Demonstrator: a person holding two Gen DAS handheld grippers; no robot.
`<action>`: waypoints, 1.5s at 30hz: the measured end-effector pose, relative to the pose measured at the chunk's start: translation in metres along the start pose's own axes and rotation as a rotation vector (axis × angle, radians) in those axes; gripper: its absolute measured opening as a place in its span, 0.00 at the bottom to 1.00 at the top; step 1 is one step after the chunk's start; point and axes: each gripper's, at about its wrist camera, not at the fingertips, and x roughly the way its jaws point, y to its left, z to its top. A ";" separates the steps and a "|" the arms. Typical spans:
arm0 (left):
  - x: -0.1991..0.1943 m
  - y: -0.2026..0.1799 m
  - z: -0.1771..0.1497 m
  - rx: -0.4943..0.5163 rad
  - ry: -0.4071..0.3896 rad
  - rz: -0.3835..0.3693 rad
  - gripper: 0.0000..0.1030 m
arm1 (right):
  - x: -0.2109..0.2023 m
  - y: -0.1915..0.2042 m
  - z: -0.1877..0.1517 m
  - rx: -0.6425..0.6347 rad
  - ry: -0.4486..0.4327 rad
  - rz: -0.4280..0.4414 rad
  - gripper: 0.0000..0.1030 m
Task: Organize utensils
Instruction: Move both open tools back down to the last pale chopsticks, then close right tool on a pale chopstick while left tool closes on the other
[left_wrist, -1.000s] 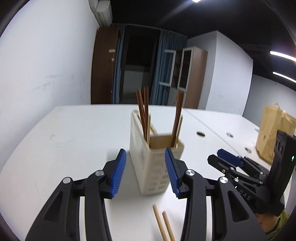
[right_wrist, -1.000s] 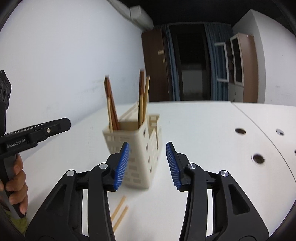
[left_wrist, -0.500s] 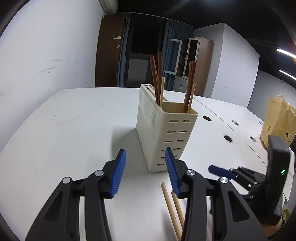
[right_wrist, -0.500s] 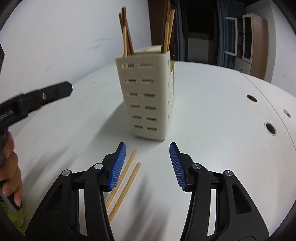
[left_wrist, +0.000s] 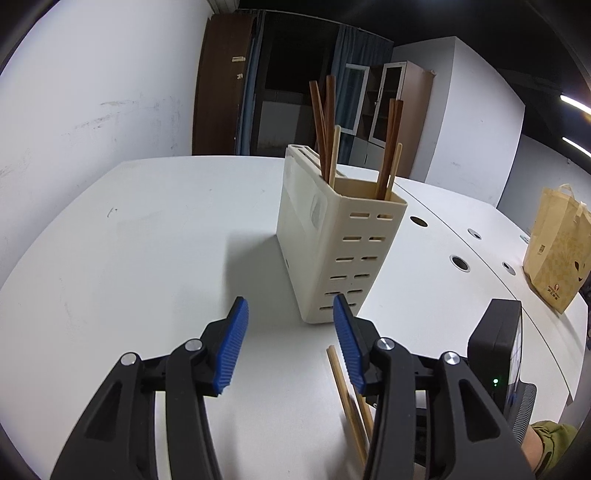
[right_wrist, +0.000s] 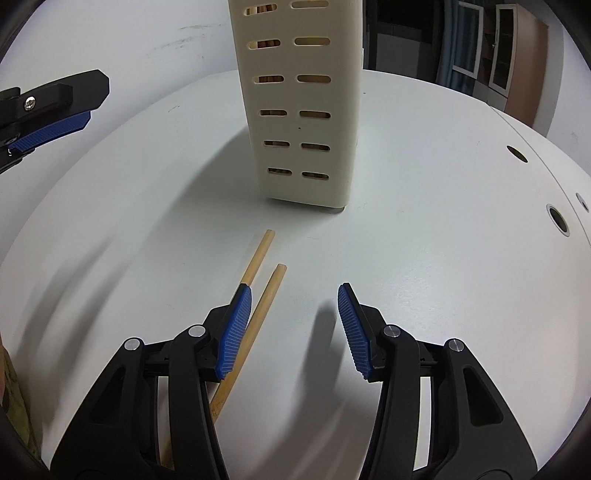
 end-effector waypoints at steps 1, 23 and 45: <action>0.001 -0.001 0.000 0.001 0.001 0.002 0.46 | 0.002 0.002 0.000 -0.005 0.002 -0.001 0.45; 0.039 -0.012 -0.020 0.045 0.149 0.002 0.46 | 0.001 -0.014 -0.004 -0.035 0.032 0.036 0.06; 0.094 -0.069 -0.058 0.266 0.407 -0.091 0.46 | -0.004 -0.055 -0.003 0.013 0.054 0.083 0.06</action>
